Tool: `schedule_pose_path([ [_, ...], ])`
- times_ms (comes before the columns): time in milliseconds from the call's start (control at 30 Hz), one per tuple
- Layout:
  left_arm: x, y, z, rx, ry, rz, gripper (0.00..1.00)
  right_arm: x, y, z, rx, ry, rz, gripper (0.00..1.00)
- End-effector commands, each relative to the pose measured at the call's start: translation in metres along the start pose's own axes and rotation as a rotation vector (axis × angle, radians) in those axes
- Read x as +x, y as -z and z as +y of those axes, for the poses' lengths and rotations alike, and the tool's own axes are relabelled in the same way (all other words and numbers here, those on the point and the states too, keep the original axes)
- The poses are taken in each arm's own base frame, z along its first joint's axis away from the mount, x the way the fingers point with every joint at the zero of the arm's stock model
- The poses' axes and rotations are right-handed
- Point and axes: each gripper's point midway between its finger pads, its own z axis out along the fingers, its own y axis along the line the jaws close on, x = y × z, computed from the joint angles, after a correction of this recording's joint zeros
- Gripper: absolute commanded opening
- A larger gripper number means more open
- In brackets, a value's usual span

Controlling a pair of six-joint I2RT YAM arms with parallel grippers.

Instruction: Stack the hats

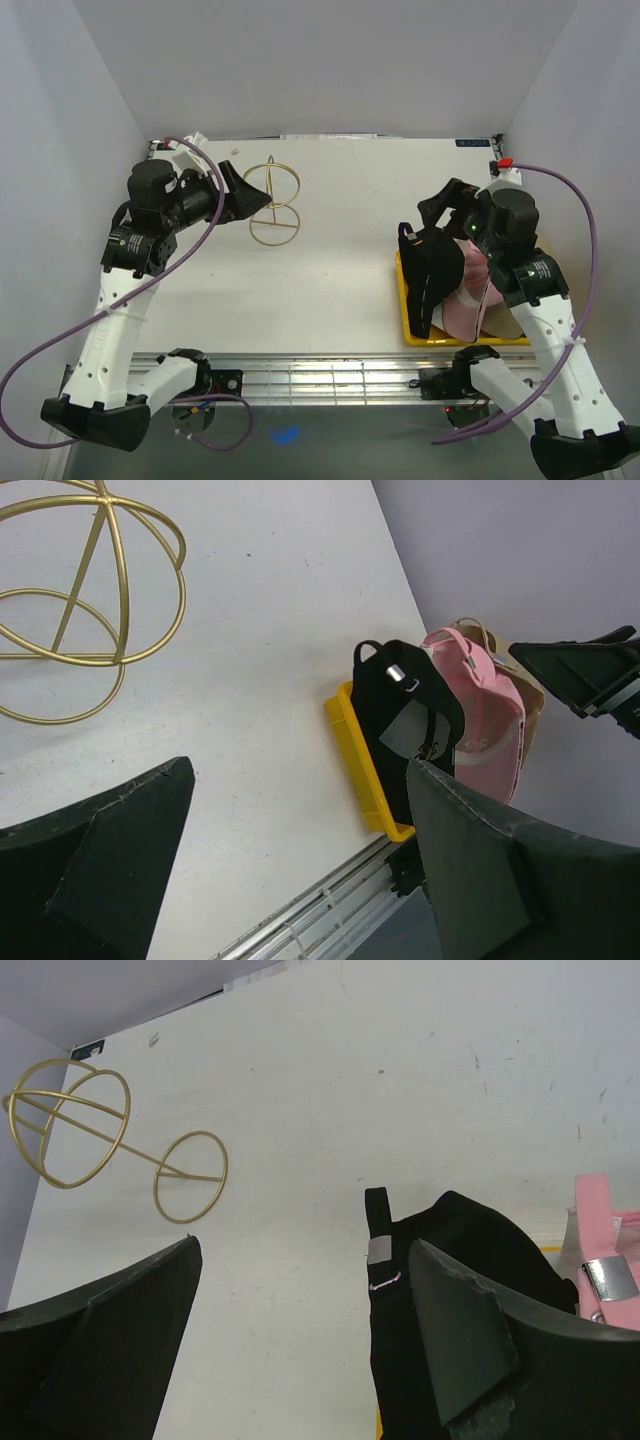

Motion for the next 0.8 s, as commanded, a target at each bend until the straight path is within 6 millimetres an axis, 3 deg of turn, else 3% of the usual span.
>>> schedule_pose_path([
  [0,-0.016,0.004,-0.017,0.052,-0.025,-0.041,0.98,-0.02,0.01,0.011,-0.03,0.03,-0.051,0.89],
  [267,-0.02,-0.012,-0.034,0.086,-0.045,-0.028,0.98,-0.03,0.017,0.02,-0.062,0.065,-0.055,0.89],
  [400,-0.003,-0.035,-0.047,0.109,-0.042,0.015,0.98,-0.035,0.018,0.032,-0.101,0.065,-0.02,0.89],
  [500,0.024,-0.058,-0.059,0.121,-0.031,0.066,0.97,-0.045,0.022,0.039,-0.112,0.064,-0.03,0.89],
  [533,0.04,-0.064,-0.076,0.155,-0.044,0.096,0.93,-0.047,0.022,0.039,-0.109,0.061,-0.033,0.89],
  [600,0.064,-0.079,-0.084,0.151,-0.038,0.148,0.9,-0.053,0.026,0.042,-0.114,0.058,-0.049,0.9],
  [633,0.08,-0.083,-0.099,0.163,-0.055,0.171,0.87,-0.055,0.026,0.042,-0.11,0.055,-0.054,0.89],
  [767,0.138,-0.106,-0.124,0.136,-0.09,0.263,0.86,-0.059,0.028,0.043,-0.101,0.043,-0.055,0.9],
])
